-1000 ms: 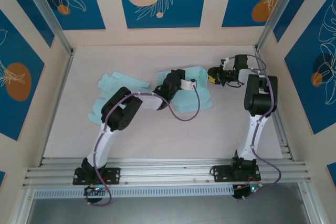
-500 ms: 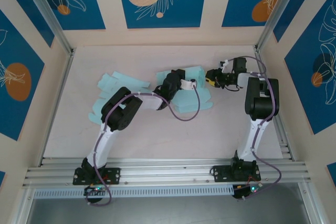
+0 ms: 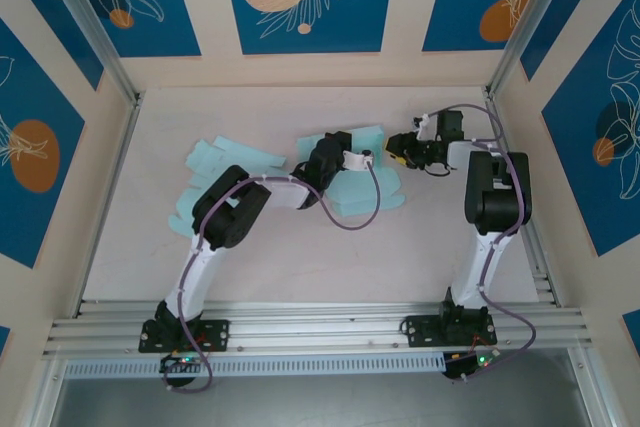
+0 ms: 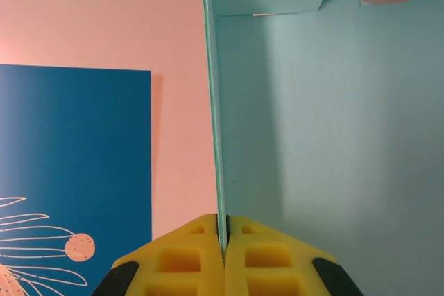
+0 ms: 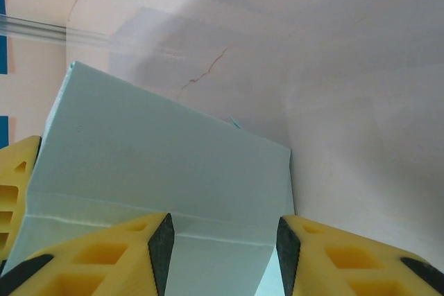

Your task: Fold the paper box

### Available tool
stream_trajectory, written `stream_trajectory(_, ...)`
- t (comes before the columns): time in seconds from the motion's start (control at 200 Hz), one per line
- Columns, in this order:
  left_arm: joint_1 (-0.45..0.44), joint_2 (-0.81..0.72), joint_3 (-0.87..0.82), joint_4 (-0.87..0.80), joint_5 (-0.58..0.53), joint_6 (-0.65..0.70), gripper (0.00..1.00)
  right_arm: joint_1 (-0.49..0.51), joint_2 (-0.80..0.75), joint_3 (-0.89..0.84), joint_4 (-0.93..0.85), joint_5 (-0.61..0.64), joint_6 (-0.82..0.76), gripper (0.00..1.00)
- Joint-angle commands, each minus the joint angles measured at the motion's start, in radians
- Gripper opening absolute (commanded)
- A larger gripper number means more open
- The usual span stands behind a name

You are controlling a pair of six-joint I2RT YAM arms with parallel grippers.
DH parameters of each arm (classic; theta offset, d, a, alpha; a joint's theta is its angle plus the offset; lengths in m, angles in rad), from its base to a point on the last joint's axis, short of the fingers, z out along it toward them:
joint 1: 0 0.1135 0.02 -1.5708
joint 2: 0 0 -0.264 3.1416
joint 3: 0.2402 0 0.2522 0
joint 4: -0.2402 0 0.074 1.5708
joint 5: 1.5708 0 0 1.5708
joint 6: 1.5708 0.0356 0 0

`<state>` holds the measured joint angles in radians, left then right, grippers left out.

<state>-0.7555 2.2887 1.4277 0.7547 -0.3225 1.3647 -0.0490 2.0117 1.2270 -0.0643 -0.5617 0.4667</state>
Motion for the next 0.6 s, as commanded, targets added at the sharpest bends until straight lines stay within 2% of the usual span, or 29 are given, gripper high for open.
stream_trajectory(0.0,0.001,0.038,0.002,-0.077,0.024,0.012,0.0,0.032,-0.052,-0.052,-0.004,-0.027,-0.03,0.47)
stream_trajectory(0.305,0.0,0.032,-0.012,-0.065,0.028,0.021,0.0,0.037,-0.042,-0.033,-0.003,-0.022,-0.04,0.49)
stream_trajectory(0.395,0.0,0.027,-0.016,-0.066,0.032,0.021,0.0,0.05,-0.03,0.002,-0.028,0.037,-0.054,0.54)
stream_trajectory(0.595,0.0,0.019,-0.026,-0.071,0.04,0.024,0.0,0.082,-0.009,0.076,-0.092,0.162,-0.066,0.52)
